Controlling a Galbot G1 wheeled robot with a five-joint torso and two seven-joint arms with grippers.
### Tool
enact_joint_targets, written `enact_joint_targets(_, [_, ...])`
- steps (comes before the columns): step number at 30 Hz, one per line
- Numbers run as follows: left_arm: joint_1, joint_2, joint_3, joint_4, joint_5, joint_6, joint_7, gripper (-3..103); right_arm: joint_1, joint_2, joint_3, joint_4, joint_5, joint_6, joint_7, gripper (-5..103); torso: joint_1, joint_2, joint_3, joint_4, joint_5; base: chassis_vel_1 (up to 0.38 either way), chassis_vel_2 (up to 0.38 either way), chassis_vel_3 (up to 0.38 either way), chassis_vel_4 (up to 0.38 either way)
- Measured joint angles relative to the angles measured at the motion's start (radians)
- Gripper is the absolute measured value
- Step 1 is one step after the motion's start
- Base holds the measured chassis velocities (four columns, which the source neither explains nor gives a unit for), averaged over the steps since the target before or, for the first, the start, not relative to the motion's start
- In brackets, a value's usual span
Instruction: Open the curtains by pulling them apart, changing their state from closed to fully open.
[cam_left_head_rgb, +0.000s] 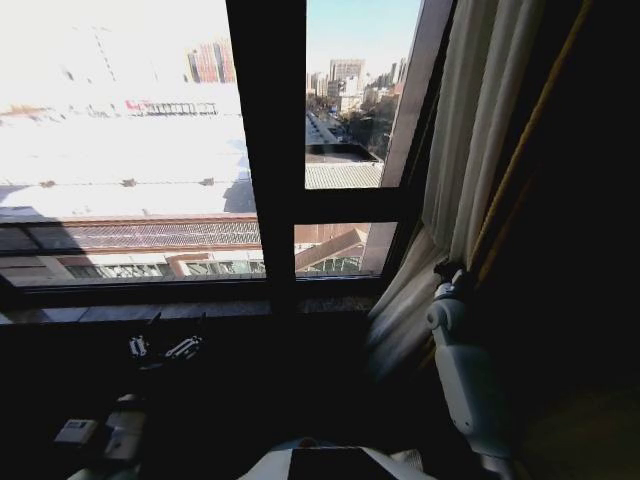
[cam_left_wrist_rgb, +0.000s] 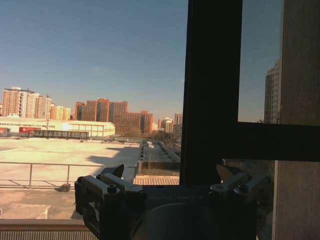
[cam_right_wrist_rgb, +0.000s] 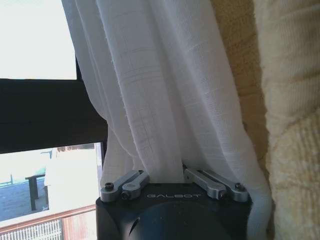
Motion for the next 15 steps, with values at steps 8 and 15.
enact_joint_targets(8, [-0.017, 0.000, 0.001, -0.007, -0.001, 0.012, 0.000, 100, -0.146, -0.010, -0.078, 0.171, -0.004, -0.010, -0.058, 41, 0.000, 0.000, 0.000, 0.0000, -0.0003, 0.000, 0.000, 0.000, 0.000])
enact_joint_targets(15, [-0.027, 0.001, -0.004, -0.009, -0.008, 0.022, -0.003, 100, -0.283, -0.026, -0.149, 0.383, 0.002, -0.058, -0.051, 69, 0.000, 0.000, 0.000, 0.0004, -0.0004, 0.000, 0.000, 0.000, 0.000])
